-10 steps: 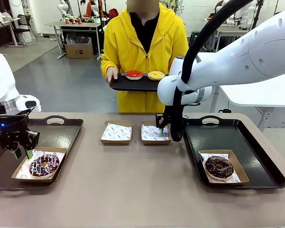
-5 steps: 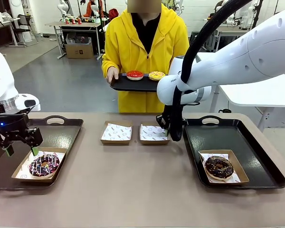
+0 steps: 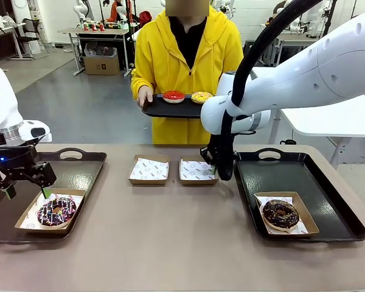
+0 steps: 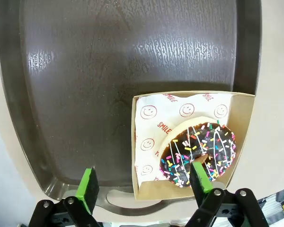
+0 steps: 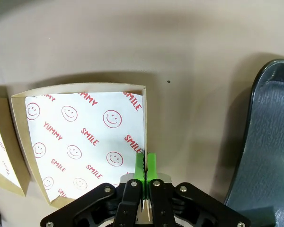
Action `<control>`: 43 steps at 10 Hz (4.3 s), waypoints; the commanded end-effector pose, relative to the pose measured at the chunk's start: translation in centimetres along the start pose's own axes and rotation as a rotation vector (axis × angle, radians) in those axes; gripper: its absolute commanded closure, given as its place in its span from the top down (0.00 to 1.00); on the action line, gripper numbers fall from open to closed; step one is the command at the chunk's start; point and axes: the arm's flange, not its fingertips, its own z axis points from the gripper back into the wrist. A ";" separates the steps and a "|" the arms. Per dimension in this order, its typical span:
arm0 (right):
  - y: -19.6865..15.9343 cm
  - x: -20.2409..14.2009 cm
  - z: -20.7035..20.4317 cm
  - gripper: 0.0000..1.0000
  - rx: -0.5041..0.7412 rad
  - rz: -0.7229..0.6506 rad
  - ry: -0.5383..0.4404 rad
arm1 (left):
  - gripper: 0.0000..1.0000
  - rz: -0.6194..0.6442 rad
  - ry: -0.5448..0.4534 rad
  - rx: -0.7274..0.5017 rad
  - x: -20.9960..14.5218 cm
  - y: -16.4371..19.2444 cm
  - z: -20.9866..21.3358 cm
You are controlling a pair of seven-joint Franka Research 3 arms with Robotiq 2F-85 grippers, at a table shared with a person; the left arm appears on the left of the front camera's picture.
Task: Individually package the donuts and arrange them on the tray.
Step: Place the picked Paper togo box on the Handle tray while simultaneously picking up another Paper togo box from the table with the other hand.
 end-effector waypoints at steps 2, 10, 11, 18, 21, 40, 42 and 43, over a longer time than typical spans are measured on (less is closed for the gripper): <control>0.5 -0.4 1.1 0.00 -0.055 -0.023 -0.011 | 1.00 -0.048 -0.043 -0.295 -0.9 2.0 2.4; 3.1 -2.7 15.9 0.00 -0.123 -0.042 -0.083 | 1.00 0.050 -0.251 -1.086 -6.5 20.8 5.9; 3.5 -2.6 16.9 0.00 -0.123 -0.043 -0.074 | 1.00 0.050 -0.257 -1.114 -7.1 22.6 4.9; 3.6 0.0 19.0 0.00 -0.084 -0.054 -0.025 | 1.00 0.077 -0.305 -1.149 -9.7 27.1 2.1; 3.5 -0.9 18.8 0.00 -0.096 -0.039 -0.041 | 1.00 0.077 -0.305 -1.149 -9.7 27.1 2.1; 3.5 -0.9 18.8 0.00 -0.096 -0.039 -0.041 | 1.00 0.077 -0.305 -1.149 -9.7 27.1 2.1; 3.5 -0.9 18.8 0.00 -0.096 -0.039 -0.041 | 1.00 0.077 -0.305 -1.149 -9.7 27.1 2.1; 3.5 -0.9 18.8 0.00 -0.096 -0.039 -0.041 | 1.00 0.077 -0.305 -1.149 -9.7 27.1 2.1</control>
